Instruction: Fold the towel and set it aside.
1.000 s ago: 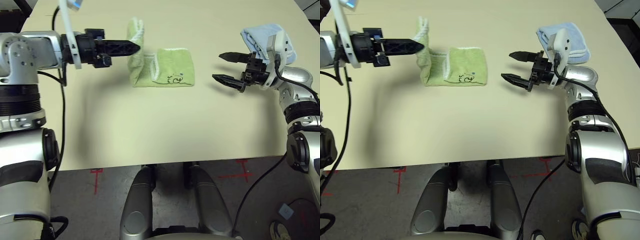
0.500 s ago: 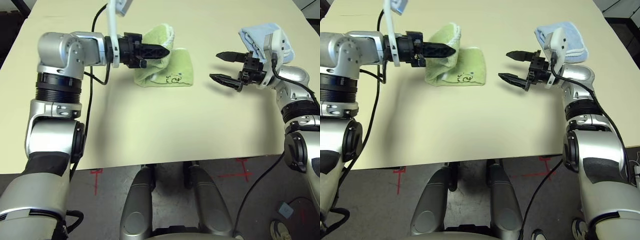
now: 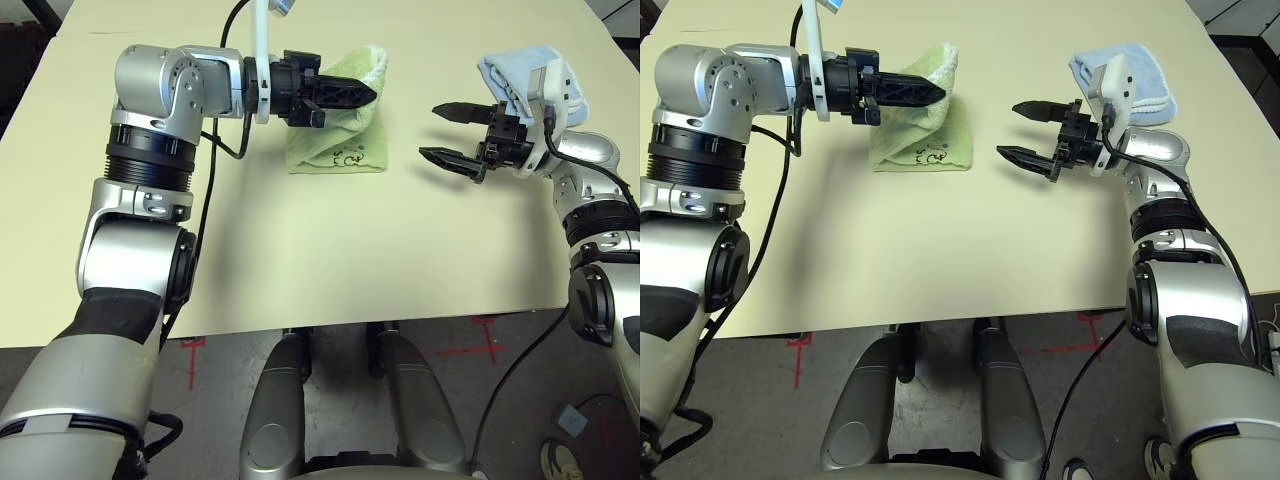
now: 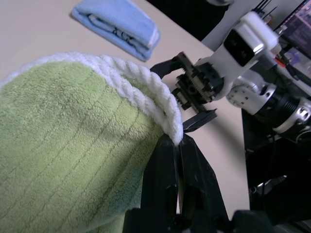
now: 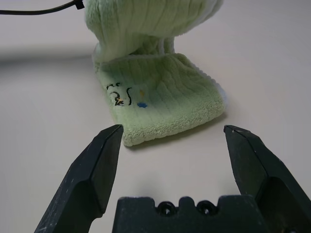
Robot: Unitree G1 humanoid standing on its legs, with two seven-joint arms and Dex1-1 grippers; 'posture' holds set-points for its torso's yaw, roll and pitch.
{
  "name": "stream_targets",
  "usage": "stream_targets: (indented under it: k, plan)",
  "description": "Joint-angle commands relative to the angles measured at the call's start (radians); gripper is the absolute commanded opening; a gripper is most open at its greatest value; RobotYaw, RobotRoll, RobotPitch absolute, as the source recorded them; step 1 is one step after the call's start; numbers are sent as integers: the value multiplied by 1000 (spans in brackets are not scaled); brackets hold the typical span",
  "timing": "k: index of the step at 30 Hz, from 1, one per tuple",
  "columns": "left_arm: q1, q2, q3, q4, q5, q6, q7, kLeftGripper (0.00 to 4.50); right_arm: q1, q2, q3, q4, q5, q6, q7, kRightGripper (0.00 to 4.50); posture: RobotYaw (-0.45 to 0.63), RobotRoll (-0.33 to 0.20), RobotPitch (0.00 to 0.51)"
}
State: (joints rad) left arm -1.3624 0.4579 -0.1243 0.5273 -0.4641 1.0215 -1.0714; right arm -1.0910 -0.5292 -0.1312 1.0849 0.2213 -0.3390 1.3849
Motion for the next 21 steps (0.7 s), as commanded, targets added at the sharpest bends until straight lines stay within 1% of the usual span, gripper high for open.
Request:
stream_targets:
  k: [1,5,11,14,15,16,17,18,19,21]
  plan:
    - [4,-14,-25,5,24,-16,-19,12,13,-9,-6,-16,5,5,8,4500,36,0,287]
    - [32,-43,-63,25,69,-54,-6,12,16,-7,-6,-20,6,3,7,4500,33,0,288]
    - [44,-79,-71,57,110,-97,7,12,21,-6,-5,-24,6,0,4,4500,26,0,291]
    - [45,-98,-57,84,135,-132,40,736,22,-6,-6,-27,7,0,4,4500,23,0,291]
    - [45,-101,-51,92,141,-146,46,1068,23,-6,-6,-29,7,0,4,4500,22,0,292]
    - [45,-103,-46,97,144,-159,47,1477,23,-6,-6,-30,7,0,5,4500,21,0,292]
    - [46,-103,-33,96,141,-174,48,1780,23,-7,-6,-31,8,1,6,4500,21,0,292]
    - [48,-99,-13,87,127,-186,40,2217,23,-9,-8,-32,9,2,8,4500,21,0,292]
    - [51,-94,7,75,113,-197,30,2547,23,-11,-8,-32,10,3,9,4500,21,0,292]
    - [53,-75,34,62,104,-210,17,3377,20,-15,-10,-30,10,3,11,4500,22,0,292]
